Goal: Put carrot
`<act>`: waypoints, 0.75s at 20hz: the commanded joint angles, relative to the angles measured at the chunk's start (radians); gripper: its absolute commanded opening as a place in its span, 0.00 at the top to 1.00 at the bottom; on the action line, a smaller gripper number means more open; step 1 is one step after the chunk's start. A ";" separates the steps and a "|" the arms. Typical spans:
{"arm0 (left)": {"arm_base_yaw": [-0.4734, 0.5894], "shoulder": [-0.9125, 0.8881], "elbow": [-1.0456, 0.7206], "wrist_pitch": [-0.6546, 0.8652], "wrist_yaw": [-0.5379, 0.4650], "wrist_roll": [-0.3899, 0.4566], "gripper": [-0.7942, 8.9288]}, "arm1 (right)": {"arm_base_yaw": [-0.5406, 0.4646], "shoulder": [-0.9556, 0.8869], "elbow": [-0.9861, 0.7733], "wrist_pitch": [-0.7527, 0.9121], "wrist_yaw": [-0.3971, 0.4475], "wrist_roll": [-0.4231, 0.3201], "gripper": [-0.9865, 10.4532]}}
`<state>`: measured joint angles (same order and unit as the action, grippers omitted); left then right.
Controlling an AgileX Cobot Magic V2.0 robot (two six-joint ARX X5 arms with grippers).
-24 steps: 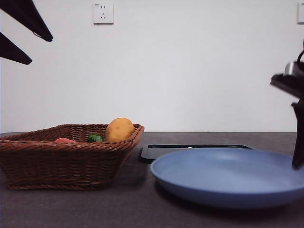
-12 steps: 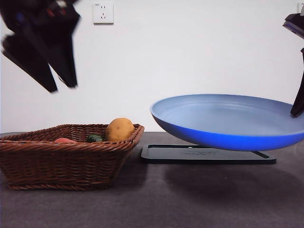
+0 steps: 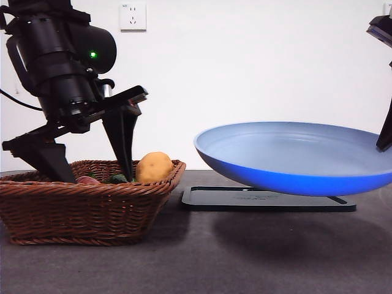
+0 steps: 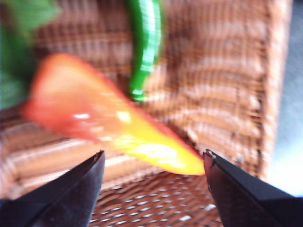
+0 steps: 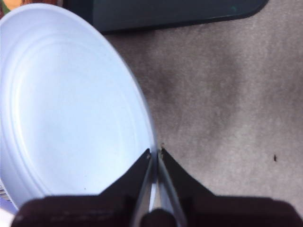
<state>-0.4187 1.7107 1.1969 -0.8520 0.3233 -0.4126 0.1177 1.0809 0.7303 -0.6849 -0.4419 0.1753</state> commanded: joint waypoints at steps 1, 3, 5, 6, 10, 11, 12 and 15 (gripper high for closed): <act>0.002 0.019 0.014 -0.005 -0.063 -0.010 0.55 | 0.002 0.003 0.012 0.009 -0.004 -0.009 0.91; 0.002 0.034 0.014 0.001 -0.087 -0.011 0.55 | 0.002 0.003 0.012 0.011 -0.004 -0.012 0.91; 0.002 0.062 0.014 0.021 -0.087 -0.033 0.55 | 0.002 0.003 0.012 0.018 -0.004 -0.012 0.91; 0.002 0.069 0.014 0.033 -0.087 -0.033 0.55 | 0.002 0.003 0.012 0.020 -0.004 -0.012 0.91; 0.002 0.069 0.014 0.059 -0.087 -0.008 0.78 | 0.002 0.003 0.012 0.021 -0.004 -0.011 0.91; 0.002 0.069 0.014 0.069 -0.088 0.043 0.83 | 0.002 0.003 0.012 0.021 -0.004 -0.011 0.91; 0.002 0.069 0.014 0.082 -0.089 0.081 0.84 | 0.002 0.003 0.012 0.021 -0.004 -0.012 0.91; 0.003 0.068 0.016 0.108 -0.088 0.106 0.84 | 0.002 0.003 0.012 0.021 -0.004 -0.012 0.91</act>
<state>-0.4107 1.7596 1.1973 -0.7536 0.2382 -0.3256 0.1177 1.0801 0.7303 -0.6781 -0.4419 0.1680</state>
